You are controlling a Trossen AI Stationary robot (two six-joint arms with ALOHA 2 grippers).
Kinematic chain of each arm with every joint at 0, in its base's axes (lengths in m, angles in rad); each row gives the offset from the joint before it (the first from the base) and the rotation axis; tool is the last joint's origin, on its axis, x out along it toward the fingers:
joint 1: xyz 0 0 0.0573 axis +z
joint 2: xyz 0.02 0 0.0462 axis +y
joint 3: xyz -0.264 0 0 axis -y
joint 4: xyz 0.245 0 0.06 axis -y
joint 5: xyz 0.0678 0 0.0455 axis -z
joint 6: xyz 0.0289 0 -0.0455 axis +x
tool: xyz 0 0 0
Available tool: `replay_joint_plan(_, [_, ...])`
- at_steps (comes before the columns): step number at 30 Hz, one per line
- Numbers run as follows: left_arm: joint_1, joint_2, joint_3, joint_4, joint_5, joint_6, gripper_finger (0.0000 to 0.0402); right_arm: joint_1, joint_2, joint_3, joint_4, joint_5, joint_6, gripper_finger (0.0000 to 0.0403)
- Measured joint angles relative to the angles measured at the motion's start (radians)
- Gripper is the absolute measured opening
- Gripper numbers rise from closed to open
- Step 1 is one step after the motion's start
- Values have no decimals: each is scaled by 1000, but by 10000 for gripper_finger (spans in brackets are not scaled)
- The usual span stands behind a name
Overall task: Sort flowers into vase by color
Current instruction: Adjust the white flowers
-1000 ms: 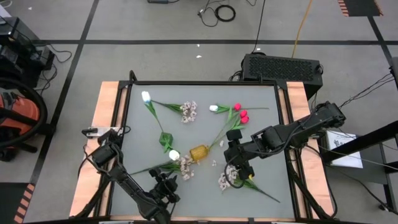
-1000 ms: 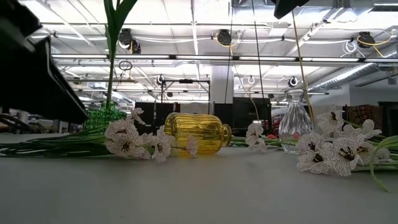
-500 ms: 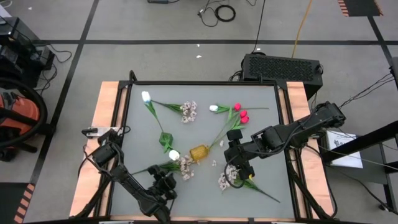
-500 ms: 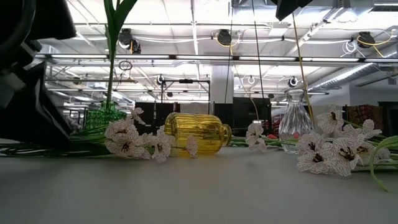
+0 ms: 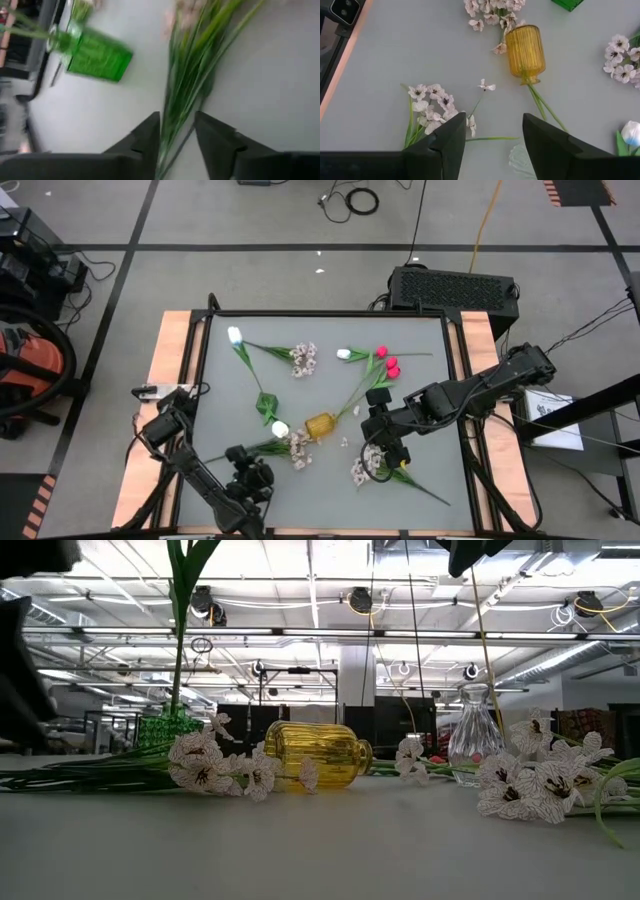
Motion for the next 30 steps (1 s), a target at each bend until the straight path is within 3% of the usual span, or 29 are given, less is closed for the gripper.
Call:
replay_joint_plan(3, [1, -2, -13, -25, 79, 86, 179, 2, 0, 0, 0, 0, 6, 187])
replay_joint_plan(6, [6, -11, -31, -14, 72, 164, 202, 3, 0, 0, 0, 0, 1, 187])
replay_joint_plan(17, [85, -14, -108, 151, 52, 401, 201, 2, 0, 0, 0, 0, -5, 187])
replay_joint_plan(22, [117, -15, -109, 175, 64, 452, 157, 2, 0, 0, 0, 0, -9, 187])
replay_joint_plan(30, [148, -16, -99, 241, 120, 571, 34, 2, 0, 0, 1, 0, -4, 187])
